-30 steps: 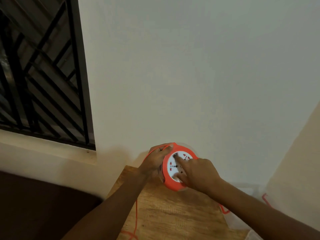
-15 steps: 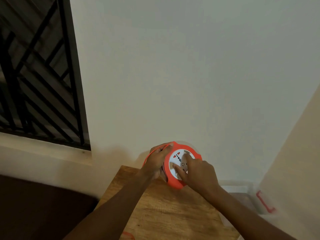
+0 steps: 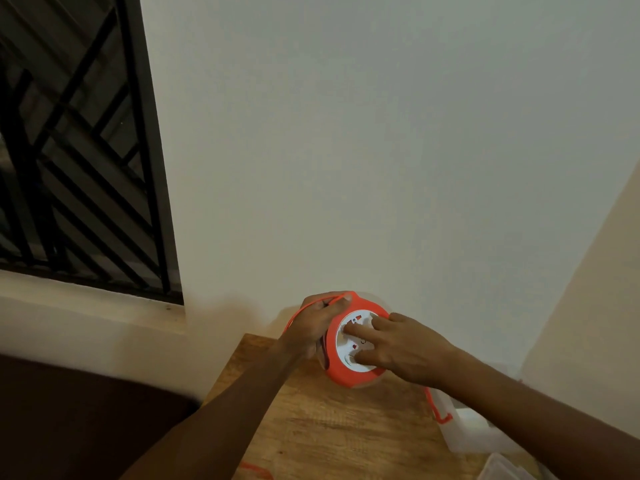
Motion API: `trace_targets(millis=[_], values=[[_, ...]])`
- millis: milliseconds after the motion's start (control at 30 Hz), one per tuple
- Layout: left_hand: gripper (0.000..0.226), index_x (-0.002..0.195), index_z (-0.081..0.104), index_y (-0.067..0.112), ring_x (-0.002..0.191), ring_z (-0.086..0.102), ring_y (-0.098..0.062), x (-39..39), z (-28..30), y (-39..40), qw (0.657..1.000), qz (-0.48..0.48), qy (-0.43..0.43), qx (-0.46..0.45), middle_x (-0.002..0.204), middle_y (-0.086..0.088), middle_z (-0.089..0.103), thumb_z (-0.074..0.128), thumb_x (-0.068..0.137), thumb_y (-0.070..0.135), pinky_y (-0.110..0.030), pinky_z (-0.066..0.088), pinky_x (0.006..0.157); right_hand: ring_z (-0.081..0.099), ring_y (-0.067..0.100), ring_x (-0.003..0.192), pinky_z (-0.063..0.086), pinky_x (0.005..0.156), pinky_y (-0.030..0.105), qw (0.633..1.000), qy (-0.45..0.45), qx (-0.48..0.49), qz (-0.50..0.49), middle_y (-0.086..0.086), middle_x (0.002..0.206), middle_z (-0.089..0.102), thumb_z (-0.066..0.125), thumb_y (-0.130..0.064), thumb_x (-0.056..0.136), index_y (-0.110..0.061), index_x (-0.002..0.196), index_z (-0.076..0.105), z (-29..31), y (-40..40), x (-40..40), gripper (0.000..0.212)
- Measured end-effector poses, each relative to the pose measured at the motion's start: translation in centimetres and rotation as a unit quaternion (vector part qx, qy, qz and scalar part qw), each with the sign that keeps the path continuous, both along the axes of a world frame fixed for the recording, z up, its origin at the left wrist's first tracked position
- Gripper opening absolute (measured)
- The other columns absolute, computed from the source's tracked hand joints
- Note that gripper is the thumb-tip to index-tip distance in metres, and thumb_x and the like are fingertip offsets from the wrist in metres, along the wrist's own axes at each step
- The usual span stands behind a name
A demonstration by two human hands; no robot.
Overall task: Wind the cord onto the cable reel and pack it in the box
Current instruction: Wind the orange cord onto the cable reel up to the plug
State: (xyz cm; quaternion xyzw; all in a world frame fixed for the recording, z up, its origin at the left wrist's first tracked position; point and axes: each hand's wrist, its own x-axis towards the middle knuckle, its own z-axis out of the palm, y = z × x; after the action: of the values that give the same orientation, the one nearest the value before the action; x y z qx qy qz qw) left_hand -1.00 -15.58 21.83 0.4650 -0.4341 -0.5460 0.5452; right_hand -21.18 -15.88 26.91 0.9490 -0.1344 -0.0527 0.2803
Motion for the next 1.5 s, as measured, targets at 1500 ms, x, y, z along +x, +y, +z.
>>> trace_targets(millis=[1500], values=[[0.027,0.116,0.074,0.017,0.090,0.080,-0.028,1.5,1.2,0.2,0.999,0.041,-0.004,-0.035,0.104,-0.003,0.082,0.063,0.100,0.035,-0.040,0.066,0.075,0.064,0.032,0.106,0.061,0.070,0.044,0.999,-0.027,0.008,-0.029,0.009,0.139,0.054,0.088,-0.025,0.066,-0.025,0.114,0.069,0.2,1.0,1.4,0.052]])
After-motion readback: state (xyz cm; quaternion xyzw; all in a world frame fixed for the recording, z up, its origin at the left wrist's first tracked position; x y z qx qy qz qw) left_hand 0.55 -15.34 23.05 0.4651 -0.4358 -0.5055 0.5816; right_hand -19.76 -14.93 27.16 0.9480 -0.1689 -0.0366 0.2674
